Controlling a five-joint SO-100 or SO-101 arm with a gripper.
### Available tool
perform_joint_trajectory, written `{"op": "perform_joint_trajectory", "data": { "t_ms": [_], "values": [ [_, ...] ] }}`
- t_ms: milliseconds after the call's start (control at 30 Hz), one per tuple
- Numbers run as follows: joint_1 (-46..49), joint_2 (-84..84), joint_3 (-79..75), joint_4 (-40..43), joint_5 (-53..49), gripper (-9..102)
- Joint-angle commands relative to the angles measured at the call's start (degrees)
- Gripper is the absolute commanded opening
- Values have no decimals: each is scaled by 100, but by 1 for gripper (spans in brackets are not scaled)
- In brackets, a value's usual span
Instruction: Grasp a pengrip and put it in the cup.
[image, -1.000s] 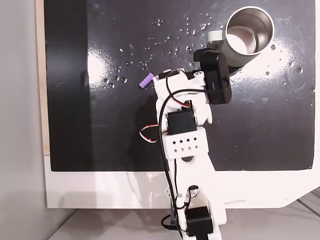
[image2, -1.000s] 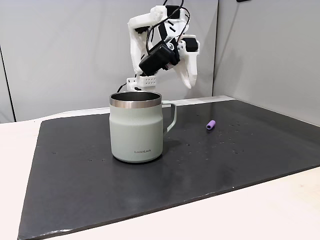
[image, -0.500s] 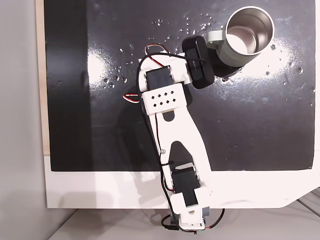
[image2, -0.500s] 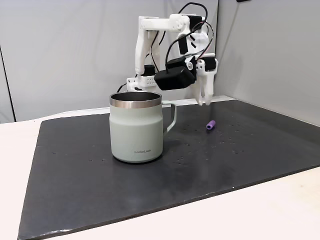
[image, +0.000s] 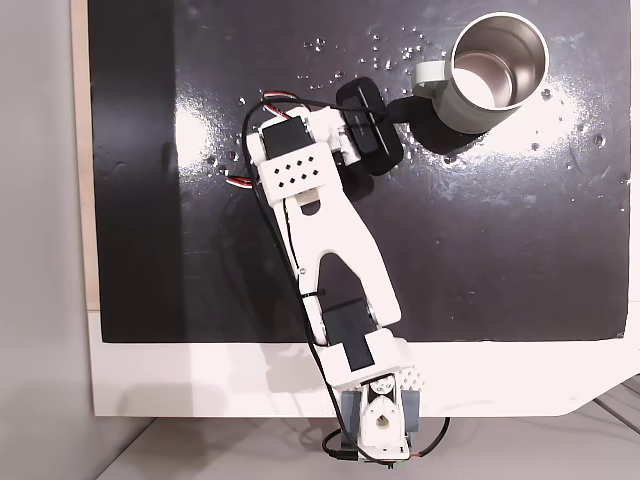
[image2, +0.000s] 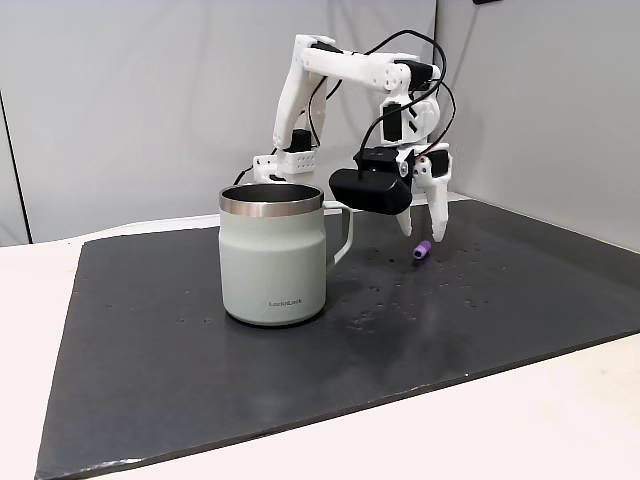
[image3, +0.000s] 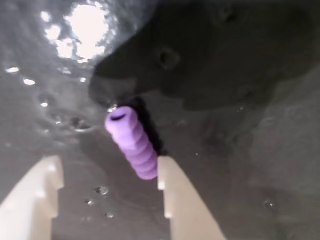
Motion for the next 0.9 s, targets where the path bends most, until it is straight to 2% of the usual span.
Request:
{"op": "perform_joint_trajectory", "data": {
  "t_ms": [0,467,600,767,867],
  "values": [
    [-35,-44,-404,9,-35,19],
    [-272,-606,-431,-79,-149,18],
    [-308,-650,-431,-88,-167,14],
    [-290,-677,-360,-88,-185,1],
    [-272,-677,-334,-88,-185,0]
  ]
}}
